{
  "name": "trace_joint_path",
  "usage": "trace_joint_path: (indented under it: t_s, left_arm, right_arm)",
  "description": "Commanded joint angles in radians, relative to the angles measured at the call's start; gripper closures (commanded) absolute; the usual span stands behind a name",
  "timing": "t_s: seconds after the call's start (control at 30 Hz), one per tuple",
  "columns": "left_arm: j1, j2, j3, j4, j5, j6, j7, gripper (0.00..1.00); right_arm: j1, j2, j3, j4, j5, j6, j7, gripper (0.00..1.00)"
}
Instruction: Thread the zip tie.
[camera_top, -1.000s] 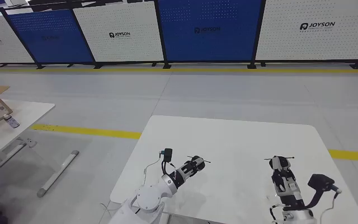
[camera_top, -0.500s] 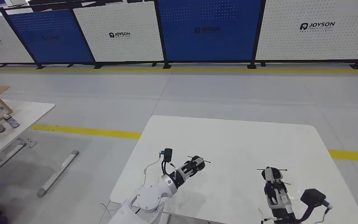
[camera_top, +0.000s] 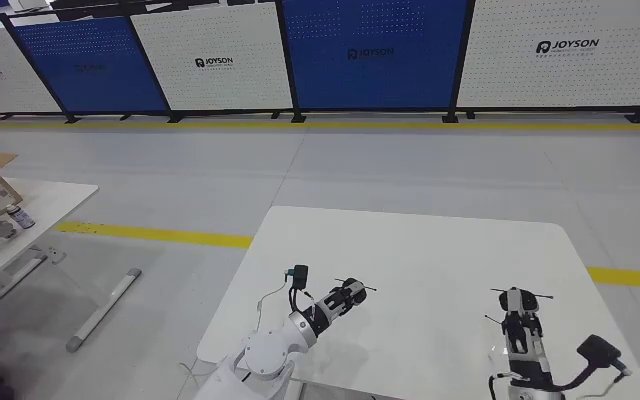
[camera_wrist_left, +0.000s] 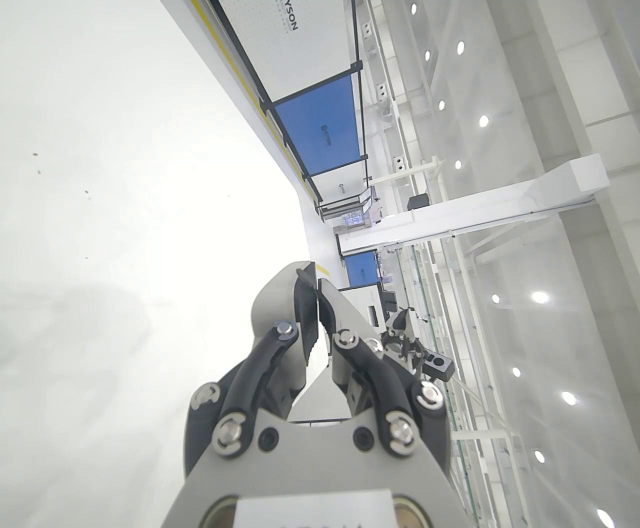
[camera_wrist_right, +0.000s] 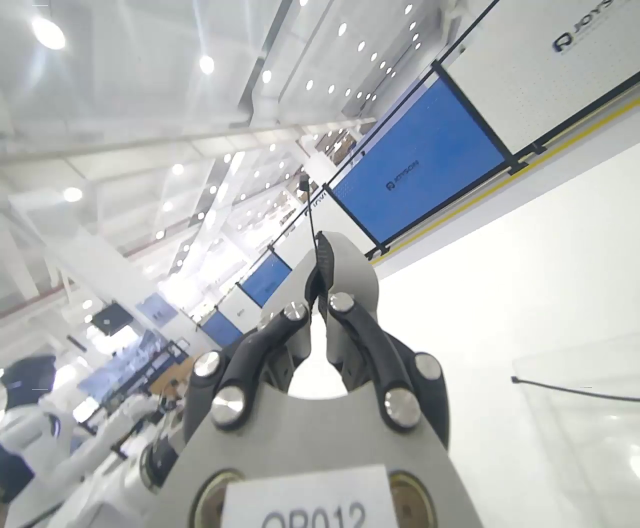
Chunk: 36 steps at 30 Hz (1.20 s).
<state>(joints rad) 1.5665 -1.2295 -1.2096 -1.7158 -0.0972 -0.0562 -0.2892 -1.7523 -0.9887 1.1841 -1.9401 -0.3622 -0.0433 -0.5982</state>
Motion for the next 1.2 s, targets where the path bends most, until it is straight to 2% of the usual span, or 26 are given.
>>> trace_joint_path:
  t_s: [0.0,0.13,0.2,0.5,0.6,0.8,1.17]
  left_arm:
    - [0.000,0.000,0.000,0.000,0.000,0.000,0.000,1.00]
    - [0.000,0.000,0.000,0.000,0.000,0.000,0.000,1.00]
    - [0.000,0.000,0.000,0.000,0.000,0.000,0.000,1.00]
    - [0.000,0.000,0.000,0.000,0.000,0.000,0.000,1.00]
    - [0.000,0.000,0.000,0.000,0.000,0.000,0.000,1.00]
    - [0.000,0.000,0.000,0.000,0.000,0.000,0.000,1.00]
    - [0.000,0.000,0.000,0.000,0.000,0.000,0.000,1.00]
  right_arm:
    - [-0.002,-0.004,0.011,0.007,-0.003,-0.005,-0.024,1.00]
    - [-0.010,-0.013,0.025,0.013,0.016,-0.024,-0.029,1.00]
    - [-0.002,-0.018,0.009,0.034,-0.009,-0.006,-0.004,1.00]
    - [-0.001,-0.019,0.011,0.035,-0.012,-0.004,-0.003,1.00]
    - [0.002,-0.026,0.025,0.056,-0.001,0.001,-0.010,1.00]
    - [0.002,-0.048,0.008,0.093,0.034,-0.051,-0.079,1.00]
    - [0.008,-0.092,-0.050,0.106,0.044,-0.132,-0.208,1.00]
